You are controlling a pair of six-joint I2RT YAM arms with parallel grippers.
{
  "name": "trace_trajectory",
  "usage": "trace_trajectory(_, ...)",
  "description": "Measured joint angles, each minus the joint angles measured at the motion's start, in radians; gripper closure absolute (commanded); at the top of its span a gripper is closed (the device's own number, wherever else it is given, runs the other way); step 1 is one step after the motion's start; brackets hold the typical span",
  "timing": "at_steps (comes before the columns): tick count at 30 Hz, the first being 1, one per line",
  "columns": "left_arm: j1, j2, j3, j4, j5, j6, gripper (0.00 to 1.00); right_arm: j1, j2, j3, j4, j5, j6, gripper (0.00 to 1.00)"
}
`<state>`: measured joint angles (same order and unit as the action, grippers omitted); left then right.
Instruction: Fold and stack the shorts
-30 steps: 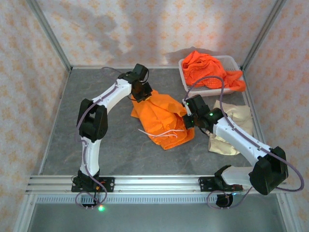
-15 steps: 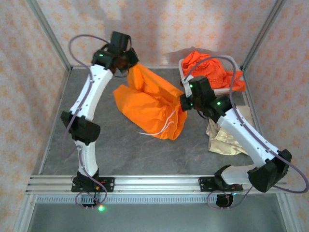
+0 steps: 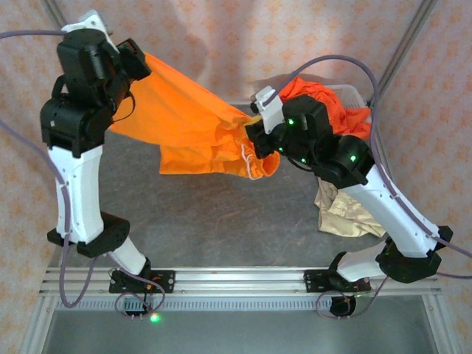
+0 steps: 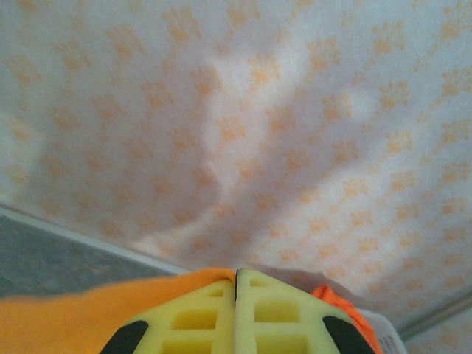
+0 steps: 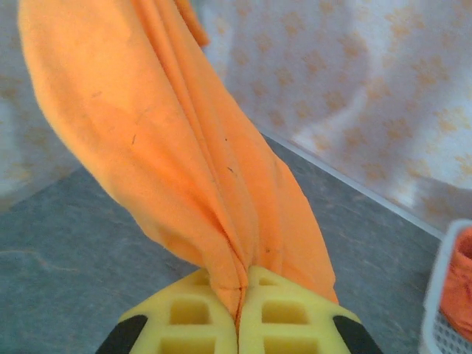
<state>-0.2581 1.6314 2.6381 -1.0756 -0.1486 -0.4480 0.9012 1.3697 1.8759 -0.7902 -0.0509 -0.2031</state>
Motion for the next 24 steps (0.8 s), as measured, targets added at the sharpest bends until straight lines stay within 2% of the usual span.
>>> trace_trajectory(4,0.003,-0.031,0.036,0.002,-0.071,0.064,1.0,0.074,0.025,0.078,-0.01,0.007,0.008,1.0)
trace_trajectory(8,0.003,-0.036,0.071,0.018,-0.1,0.111,1.0,0.099,0.029,0.098,0.013,0.023,0.034,1.0)
trace_trajectory(11,0.003,-0.02,0.072,0.035,-0.115,0.135,1.0,0.1,0.03,0.064,0.043,0.086,0.055,1.0)
trace_trajectory(14,0.003,0.031,0.061,0.049,-0.138,0.149,1.0,0.082,0.029,-0.043,0.081,0.143,0.095,1.0)
trace_trajectory(19,0.036,0.156,-0.066,0.147,-0.236,0.158,1.0,-0.102,0.044,-0.345,0.082,0.142,0.216,1.0)
trace_trajectory(24,0.04,0.369,-0.152,0.203,-0.259,0.139,1.0,-0.261,0.153,-0.484,0.126,0.095,0.283,0.97)
